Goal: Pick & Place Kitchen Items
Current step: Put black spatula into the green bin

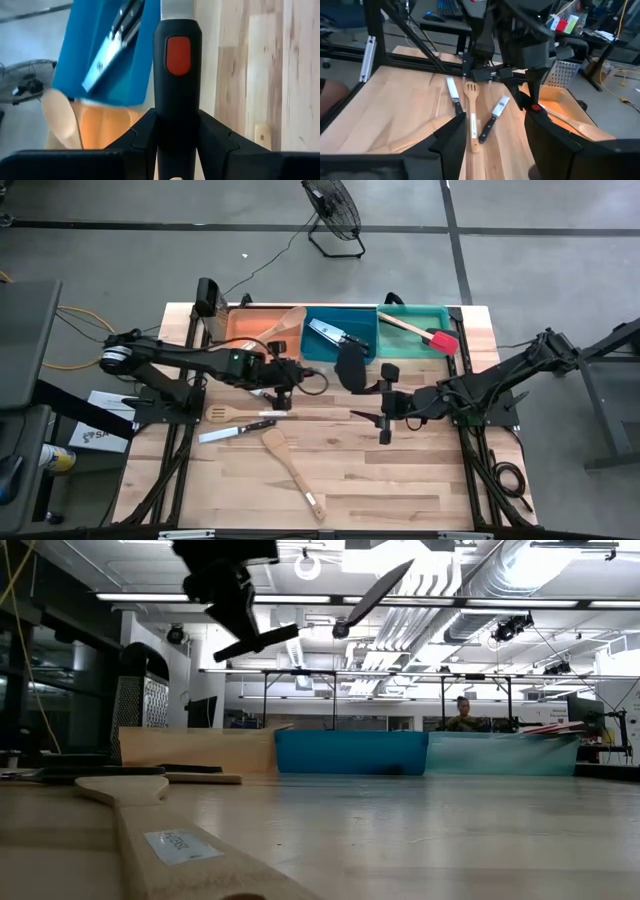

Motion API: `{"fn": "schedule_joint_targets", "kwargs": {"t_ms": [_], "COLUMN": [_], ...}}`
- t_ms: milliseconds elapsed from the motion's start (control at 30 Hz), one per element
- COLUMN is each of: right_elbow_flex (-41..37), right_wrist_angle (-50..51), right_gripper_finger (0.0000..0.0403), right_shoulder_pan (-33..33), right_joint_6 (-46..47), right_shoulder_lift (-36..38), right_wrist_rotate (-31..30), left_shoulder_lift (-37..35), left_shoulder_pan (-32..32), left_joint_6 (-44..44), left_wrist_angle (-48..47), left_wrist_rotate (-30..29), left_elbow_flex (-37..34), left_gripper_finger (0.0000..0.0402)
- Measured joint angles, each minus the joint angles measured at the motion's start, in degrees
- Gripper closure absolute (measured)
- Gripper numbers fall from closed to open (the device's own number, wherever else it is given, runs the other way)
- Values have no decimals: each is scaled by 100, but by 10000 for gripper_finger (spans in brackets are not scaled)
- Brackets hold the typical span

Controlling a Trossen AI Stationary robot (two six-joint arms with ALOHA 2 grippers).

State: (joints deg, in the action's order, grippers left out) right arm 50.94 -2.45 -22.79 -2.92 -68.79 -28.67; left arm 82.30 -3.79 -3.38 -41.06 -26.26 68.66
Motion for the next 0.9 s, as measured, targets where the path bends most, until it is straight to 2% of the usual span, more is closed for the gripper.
{"fn": "schedule_joint_targets", "kwargs": {"t_ms": [300,433,533,700,800,900], "right_elbow_flex": [0,0,0,0,0,0], "right_wrist_angle": [172,440,584,651,613,566], "right_gripper_finger": [211,211,211,211,211,211], "right_shoulder_pan": [-302,-410,-403,-250,-160,-84], "right_joint_6": [374,768,1047,1163,1218,1215], "right_shoulder_lift": [-2,-33,-86,-327,-376,-380], "right_wrist_rotate": [-246,-289,-478,-1186,-1612,-1644], "left_shoulder_lift": [174,90,107,105,111,111], "left_shoulder_pan": [195,305,343,337,335,343], "left_joint_6": [-394,-452,-599,-878,-885,-883], "left_wrist_angle": [-51,-64,-19,621,744,830], "left_wrist_rotate": [-251,-171,155,1200,1426,1449], "left_elbow_flex": [862,1244,1449,1508,1506,1506], "left_gripper_finger": [304,304,304,304,304,304]}}
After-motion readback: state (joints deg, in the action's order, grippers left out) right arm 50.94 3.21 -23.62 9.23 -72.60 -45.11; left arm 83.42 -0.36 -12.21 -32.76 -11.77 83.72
